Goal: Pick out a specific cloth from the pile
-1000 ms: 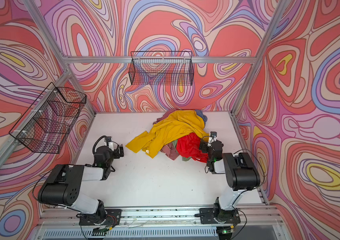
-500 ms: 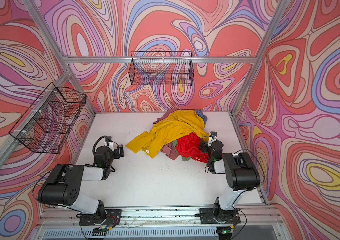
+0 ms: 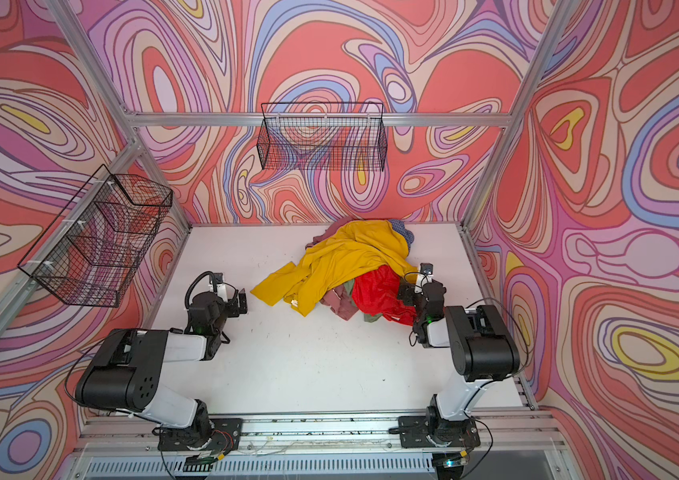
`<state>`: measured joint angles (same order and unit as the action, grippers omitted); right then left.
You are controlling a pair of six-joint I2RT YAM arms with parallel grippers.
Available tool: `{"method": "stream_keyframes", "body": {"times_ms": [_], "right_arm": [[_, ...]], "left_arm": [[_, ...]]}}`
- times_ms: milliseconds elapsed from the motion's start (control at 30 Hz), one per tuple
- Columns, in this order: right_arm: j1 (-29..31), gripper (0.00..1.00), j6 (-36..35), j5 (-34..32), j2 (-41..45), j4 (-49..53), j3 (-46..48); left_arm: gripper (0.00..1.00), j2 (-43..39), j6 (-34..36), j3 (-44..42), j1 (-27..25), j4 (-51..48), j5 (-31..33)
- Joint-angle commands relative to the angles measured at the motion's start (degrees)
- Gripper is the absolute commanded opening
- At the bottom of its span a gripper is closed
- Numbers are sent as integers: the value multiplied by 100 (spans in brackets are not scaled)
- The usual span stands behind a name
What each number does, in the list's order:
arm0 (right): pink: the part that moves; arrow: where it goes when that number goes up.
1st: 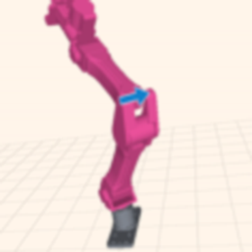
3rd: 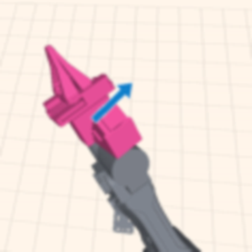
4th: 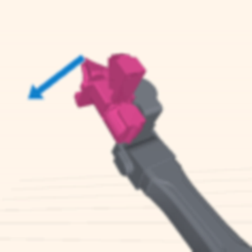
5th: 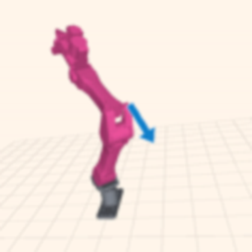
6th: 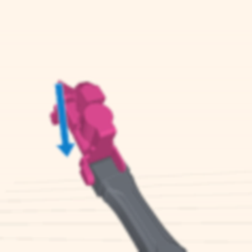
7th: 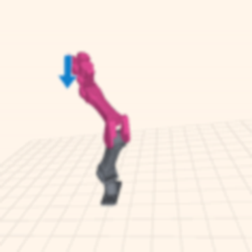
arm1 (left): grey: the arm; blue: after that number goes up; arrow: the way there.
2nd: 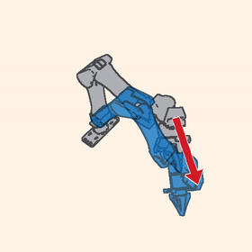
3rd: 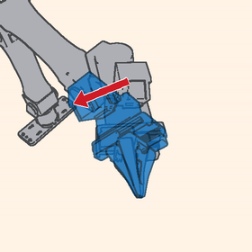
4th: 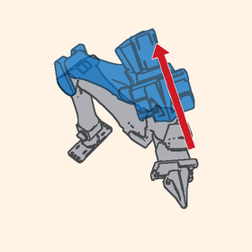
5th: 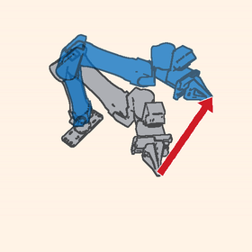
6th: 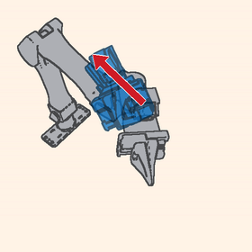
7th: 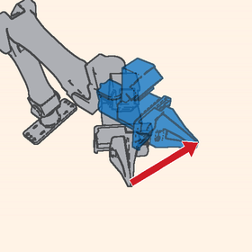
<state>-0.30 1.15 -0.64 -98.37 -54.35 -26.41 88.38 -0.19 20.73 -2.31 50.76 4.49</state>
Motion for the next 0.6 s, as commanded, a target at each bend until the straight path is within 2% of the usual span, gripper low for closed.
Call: {"method": "stream_keyframes", "body": {"times_ms": [0,67,133,233,267,333,433,567], "right_arm": [[-25,99,62,-32,-30,63,-95],[-25,98,67,-18,-8,27,-75],[-24,98,178,-370,128,285,-155],[-46,98,541,-1021,684,2040,-745],[-50,98,521,-989,868,2696,-1009],[-45,98,434,-681,1143,3530,-1418],[-50,94,546,-255,1605,4261,-1784],[-47,88,929,340,2161,4967,-2241]], "left_arm": [[100,-4,72,71,11,45,-54],[100,-29,59,78,14,24,21],[100,-324,-8,236,11,-507,188],[100,-1036,-353,1011,20,-2512,439],[100,-1246,-544,1266,17,-3064,510],[100,-1549,-736,1445,14,-3517,466],[100,-1939,-1168,1450,11,-3695,387],[100,-2149,-1507,1722,-9,-4377,-46]]}}
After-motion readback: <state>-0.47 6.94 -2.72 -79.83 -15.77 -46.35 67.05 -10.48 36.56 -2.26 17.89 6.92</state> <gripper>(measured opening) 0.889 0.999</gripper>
